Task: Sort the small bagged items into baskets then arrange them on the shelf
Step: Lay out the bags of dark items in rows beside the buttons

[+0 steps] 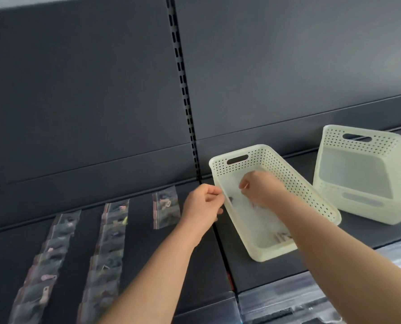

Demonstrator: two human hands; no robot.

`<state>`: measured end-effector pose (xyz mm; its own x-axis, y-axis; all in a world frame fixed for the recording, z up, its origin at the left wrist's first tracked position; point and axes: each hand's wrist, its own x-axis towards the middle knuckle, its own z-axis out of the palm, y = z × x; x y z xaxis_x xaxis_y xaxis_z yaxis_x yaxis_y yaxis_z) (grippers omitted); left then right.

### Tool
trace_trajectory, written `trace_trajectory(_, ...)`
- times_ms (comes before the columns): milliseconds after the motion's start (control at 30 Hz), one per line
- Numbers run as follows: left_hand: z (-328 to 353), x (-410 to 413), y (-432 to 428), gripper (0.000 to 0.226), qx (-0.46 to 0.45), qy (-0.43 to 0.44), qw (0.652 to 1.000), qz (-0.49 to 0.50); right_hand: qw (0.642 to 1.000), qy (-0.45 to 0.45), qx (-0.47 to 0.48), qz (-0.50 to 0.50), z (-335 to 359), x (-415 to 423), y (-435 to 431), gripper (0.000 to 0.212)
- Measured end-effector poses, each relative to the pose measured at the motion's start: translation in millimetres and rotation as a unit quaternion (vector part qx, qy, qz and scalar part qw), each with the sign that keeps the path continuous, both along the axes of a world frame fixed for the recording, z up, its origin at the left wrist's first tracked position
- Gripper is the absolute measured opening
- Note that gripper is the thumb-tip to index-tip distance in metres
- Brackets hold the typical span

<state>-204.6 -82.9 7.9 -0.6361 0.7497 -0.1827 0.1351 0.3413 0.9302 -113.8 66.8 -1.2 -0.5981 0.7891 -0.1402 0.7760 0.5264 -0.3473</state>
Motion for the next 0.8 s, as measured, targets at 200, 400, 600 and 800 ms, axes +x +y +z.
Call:
trace_trajectory(200, 4, 5, 4, 0.012, -0.006, -0.005, 1.0, 0.019, 0.998, -0.045, -0.012, 0.04, -18, -14, -2, 0.026)
trace_trajectory(400, 6, 3, 1, 0.014, -0.003, -0.011, 0.999, 0.041, 0.995, -0.073, 0.028, 0.06, -21, -15, -3, 0.026)
trace_trajectory(600, 9, -6, -7, 0.012, 0.012, -0.024, 0.997, 0.07, 0.973, 0.221, -0.055, -0.037, 15, -9, -12, 0.014)
trace_trajectory(800, 16, -17, -23, 0.021, 0.094, -0.129, 0.98, 0.117, 0.892, 0.406, -0.199, -0.003, 45, -16, -62, 0.015)
